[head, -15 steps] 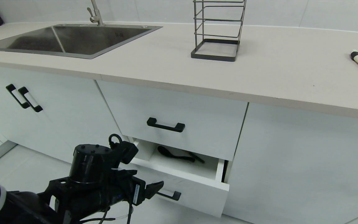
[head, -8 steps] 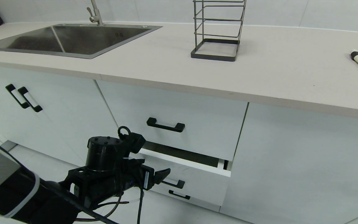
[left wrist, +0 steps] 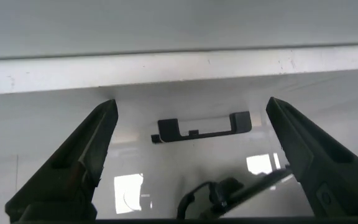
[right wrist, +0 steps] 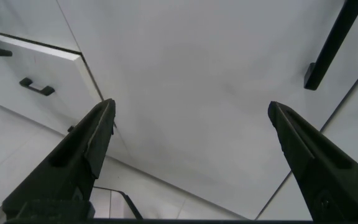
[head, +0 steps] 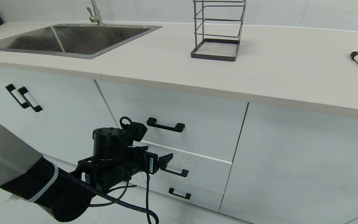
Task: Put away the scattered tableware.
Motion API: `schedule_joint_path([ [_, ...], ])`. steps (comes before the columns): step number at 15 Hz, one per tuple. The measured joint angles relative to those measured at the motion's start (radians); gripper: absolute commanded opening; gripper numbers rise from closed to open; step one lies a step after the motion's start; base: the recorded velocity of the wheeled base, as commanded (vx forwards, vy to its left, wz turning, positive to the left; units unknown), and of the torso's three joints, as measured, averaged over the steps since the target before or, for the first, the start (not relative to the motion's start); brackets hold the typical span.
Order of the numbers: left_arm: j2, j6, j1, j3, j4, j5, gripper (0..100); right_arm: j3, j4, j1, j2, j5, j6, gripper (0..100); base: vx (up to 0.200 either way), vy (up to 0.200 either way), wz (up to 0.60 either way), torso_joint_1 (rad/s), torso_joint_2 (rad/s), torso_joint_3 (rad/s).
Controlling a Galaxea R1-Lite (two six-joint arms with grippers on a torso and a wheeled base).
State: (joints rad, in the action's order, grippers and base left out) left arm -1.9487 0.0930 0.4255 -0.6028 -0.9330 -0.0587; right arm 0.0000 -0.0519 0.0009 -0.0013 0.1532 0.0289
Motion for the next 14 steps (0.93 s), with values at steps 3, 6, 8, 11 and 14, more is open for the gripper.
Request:
schedule_joint_path([
  [3,-0.027,-0.010,-0.004,0.000,-0.025,0.000,100,0.000,0.000,0.000,0.000,0.000,0.000,100,0.000,0.000,0.00,0.000,0.00,0.000],
  [6,-0.016,-0.037,-0.004,0.062,-0.048,-0.001,100,0.000,0.000,0.000,0.000,0.000,0.008,100,0.000,0.000,0.00,0.000,0.00,0.000],
  [8,0.024,-0.040,-0.003,0.139,-0.086,-0.002,100,0.000,-0.001,0.000,0.000,0.000,0.035,100,0.000,0.000,0.00,0.000,0.00,0.000],
  [11,0.138,-0.035,-0.002,0.278,-0.147,-0.004,100,0.000,-0.001,0.000,0.000,-0.001,0.043,100,0.000,0.000,0.00,0.000,0.00,0.000],
  [14,0.308,-0.006,-0.004,0.396,-0.190,-0.005,100,0.000,-0.001,0.000,0.000,-0.024,0.034,100,0.000,0.000,0.00,0.000,0.00,0.000],
])
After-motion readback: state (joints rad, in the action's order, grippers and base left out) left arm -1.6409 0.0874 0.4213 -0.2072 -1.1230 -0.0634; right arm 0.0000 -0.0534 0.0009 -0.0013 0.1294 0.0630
